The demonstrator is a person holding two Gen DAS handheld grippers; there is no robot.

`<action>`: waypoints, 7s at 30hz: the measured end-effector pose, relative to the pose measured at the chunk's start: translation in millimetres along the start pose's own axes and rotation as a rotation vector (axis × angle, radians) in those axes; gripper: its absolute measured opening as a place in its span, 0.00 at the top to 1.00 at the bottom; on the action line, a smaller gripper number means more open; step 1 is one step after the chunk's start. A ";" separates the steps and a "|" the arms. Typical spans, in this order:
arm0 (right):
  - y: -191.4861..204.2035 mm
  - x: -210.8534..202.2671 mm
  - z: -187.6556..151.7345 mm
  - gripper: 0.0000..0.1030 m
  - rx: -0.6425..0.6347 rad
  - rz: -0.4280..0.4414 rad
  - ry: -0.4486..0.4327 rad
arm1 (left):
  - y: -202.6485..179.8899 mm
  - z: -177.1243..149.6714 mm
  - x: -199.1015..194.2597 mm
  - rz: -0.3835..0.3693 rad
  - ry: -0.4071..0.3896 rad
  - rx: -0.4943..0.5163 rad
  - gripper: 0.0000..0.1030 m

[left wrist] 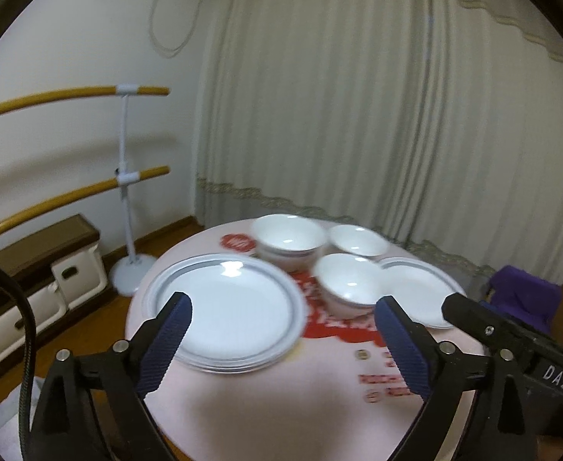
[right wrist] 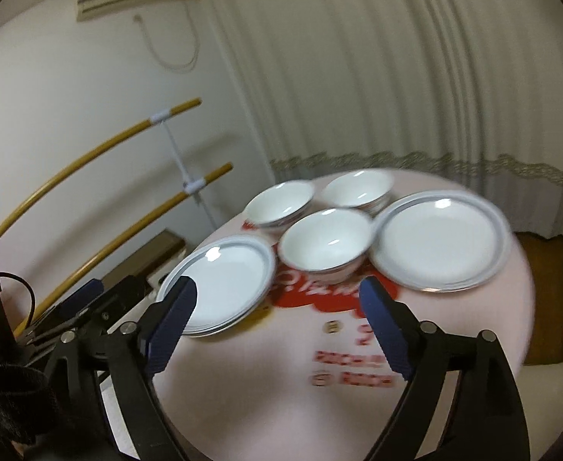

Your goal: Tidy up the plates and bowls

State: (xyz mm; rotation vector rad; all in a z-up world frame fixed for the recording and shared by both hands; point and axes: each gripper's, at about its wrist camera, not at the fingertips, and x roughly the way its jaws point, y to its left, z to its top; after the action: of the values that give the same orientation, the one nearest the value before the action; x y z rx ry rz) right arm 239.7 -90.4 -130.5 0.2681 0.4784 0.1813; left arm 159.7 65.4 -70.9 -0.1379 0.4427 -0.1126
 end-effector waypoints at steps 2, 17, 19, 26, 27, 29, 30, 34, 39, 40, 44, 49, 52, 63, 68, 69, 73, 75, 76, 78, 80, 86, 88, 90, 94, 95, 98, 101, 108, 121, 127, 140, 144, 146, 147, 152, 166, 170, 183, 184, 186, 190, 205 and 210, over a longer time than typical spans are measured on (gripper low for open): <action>-10.6 -12.8 3.7 0.12 0.000 -0.025 -0.020 | -11.8 -2.9 -5.5 -0.017 -0.009 0.012 0.07; -113.5 -43.2 13.6 0.10 0.073 -0.177 -0.056 | -91.7 -5.3 44.4 -0.082 0.077 0.058 0.04; -127.2 -36.5 16.0 0.10 0.073 -0.197 -0.046 | -101.4 -5.4 58.7 -0.078 0.101 0.055 0.04; -179.8 4.0 25.7 0.10 0.100 -0.212 0.025 | -142.7 7.1 131.8 -0.054 0.179 0.027 0.04; -186.5 11.2 26.1 0.10 0.104 -0.210 0.037 | -144.2 5.8 140.1 -0.049 0.191 0.019 0.04; -202.9 25.9 27.8 0.10 0.122 -0.197 0.067 | -152.0 3.9 157.6 -0.039 0.223 0.004 0.04; -209.3 31.7 29.0 0.10 0.127 -0.188 0.074 | -155.8 2.8 166.5 -0.034 0.233 -0.005 0.04; -231.8 57.7 37.5 0.13 0.122 -0.184 0.108 | -168.9 -0.6 201.0 -0.022 0.283 -0.036 0.05; -252.1 86.4 44.2 0.22 0.130 -0.154 0.156 | -173.2 -6.1 238.1 -0.007 0.349 -0.082 0.05; -254.6 90.6 44.7 0.26 0.129 -0.149 0.164 | -172.8 -7.0 243.2 0.001 0.357 -0.095 0.05; -262.7 111.8 45.3 0.38 0.131 -0.118 0.207 | -171.5 -7.6 262.7 0.012 0.394 -0.126 0.06; -266.6 129.1 48.4 0.59 0.121 -0.091 0.237 | -178.1 -11.7 285.4 0.013 0.424 -0.133 0.06; -271.3 134.9 48.2 0.71 0.121 -0.089 0.248 | -178.6 -14.6 295.1 0.021 0.430 -0.135 0.06; -282.1 132.5 41.8 0.85 0.146 -0.055 0.232 | -182.5 -18.8 321.5 -0.007 0.452 -0.113 0.38; -278.2 122.8 34.9 0.86 0.144 -0.054 0.220 | -176.7 -18.3 325.0 0.011 0.455 -0.128 0.67; -277.3 120.2 34.2 0.86 0.147 -0.058 0.217 | -174.6 -17.7 323.3 0.007 0.458 -0.133 0.69; -275.9 109.9 30.5 0.86 0.161 -0.071 0.214 | -169.7 -18.9 319.7 -0.017 0.471 -0.122 0.74; -272.9 101.3 26.3 0.85 0.163 -0.080 0.215 | -167.5 -20.0 314.5 -0.028 0.479 -0.119 0.75; -271.3 97.6 24.3 0.85 0.164 -0.082 0.216 | -167.2 -20.9 310.5 -0.032 0.485 -0.116 0.75; -267.0 89.0 19.5 0.85 0.163 -0.090 0.217 | -165.7 -22.4 297.8 -0.038 0.489 -0.107 0.75; -261.9 79.0 13.2 0.85 0.159 -0.100 0.221 | -165.1 -26.4 289.8 -0.048 0.488 -0.091 0.75; -247.0 48.5 -5.5 0.85 0.165 -0.116 0.231 | -151.7 -36.6 257.6 -0.092 0.513 -0.057 0.75; -239.6 39.1 -11.3 0.85 0.164 -0.122 0.233 | -144.4 -41.1 243.1 -0.101 0.519 -0.044 0.75; -231.5 30.7 -18.9 0.84 0.164 -0.124 0.238 | -137.3 -45.1 229.6 -0.110 0.521 -0.032 0.75; -208.6 15.6 -36.4 0.84 0.176 -0.122 0.238 | -113.9 -52.2 200.2 -0.115 0.528 -0.022 0.75; -201.4 12.8 -42.0 0.84 0.177 -0.119 0.242 | -109.8 -53.6 194.1 -0.112 0.528 -0.020 0.75; -182.3 8.3 -55.0 0.83 0.190 -0.098 0.239 | -85.1 -55.9 179.8 -0.093 0.521 -0.030 0.75; -163.0 10.0 -65.3 0.83 0.197 -0.079 0.241 | -65.9 -55.2 171.6 -0.073 0.519 -0.052 0.75; -143.2 17.4 -71.1 0.81 0.211 -0.072 0.238 | -42.8 -51.6 159.3 -0.090 0.506 -0.069 0.75; -160.2 32.4 -57.7 0.84 0.228 -0.087 0.217 | -39.5 -49.3 175.5 -0.118 0.484 -0.066 0.75; -159.7 35.4 -58.7 0.86 0.222 -0.078 0.211 | -43.5 -48.6 185.6 -0.113 0.463 -0.031 0.75; -155.2 31.5 -62.9 0.86 0.210 -0.077 0.201 | -27.5 -47.0 182.4 -0.165 0.445 -0.075 0.83; -151.0 28.5 -65.1 0.86 0.211 -0.075 0.195 | -24.7 -44.5 176.1 -0.165 0.425 -0.065 0.85; -148.1 27.0 -65.5 0.86 0.207 -0.073 0.194 | -22.1 -43.7 173.8 -0.166 0.421 -0.072 0.86; -146.4 26.1 -65.8 0.86 0.206 -0.070 0.193 | -20.5 -43.2 172.1 -0.168 0.419 -0.074 0.86; -136.8 20.0 -65.8 0.85 0.197 -0.061 0.187 | -14.5 -38.5 159.8 -0.173 0.396 -0.073 0.86; -88.8 -1.8 -48.7 0.85 0.135 -0.037 0.137 | 13.8 -28.2 114.7 -0.184 0.293 -0.084 0.86; -67.8 4.2 -37.3 0.85 0.102 -0.016 0.122 | 32.9 -23.7 102.2 -0.172 0.258 -0.107 0.86; 0.6 73.1 -20.8 0.85 0.008 0.080 0.173 | 115.5 -17.6 89.8 -0.050 0.192 -0.222 0.86; 5.3 79.1 -20.2 0.85 0.004 0.085 0.178 | 121.6 -17.2 91.2 -0.041 0.190 -0.228 0.86; 11.4 89.5 -18.0 0.85 -0.003 0.092 0.186 | 129.1 -17.1 94.2 -0.031 0.188 -0.238 0.86; 23.3 111.9 -14.3 0.85 -0.016 0.103 0.205 | 141.5 -15.1 107.5 -0.011 0.188 -0.254 0.86; 31.5 169.9 -16.6 0.85 -0.021 0.100 0.274 | 154.6 -4.9 168.3 0.032 0.215 -0.270 0.86; 32.3 173.1 -18.2 0.85 -0.019 0.089 0.283 | 153.7 -3.4 180.7 0.032 0.230 -0.274 0.86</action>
State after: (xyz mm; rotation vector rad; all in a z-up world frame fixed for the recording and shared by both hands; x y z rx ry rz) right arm 378.6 -15.4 -210.7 0.2460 0.7454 0.3125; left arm 332.5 191.4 -173.7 -0.3893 0.6888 -0.0354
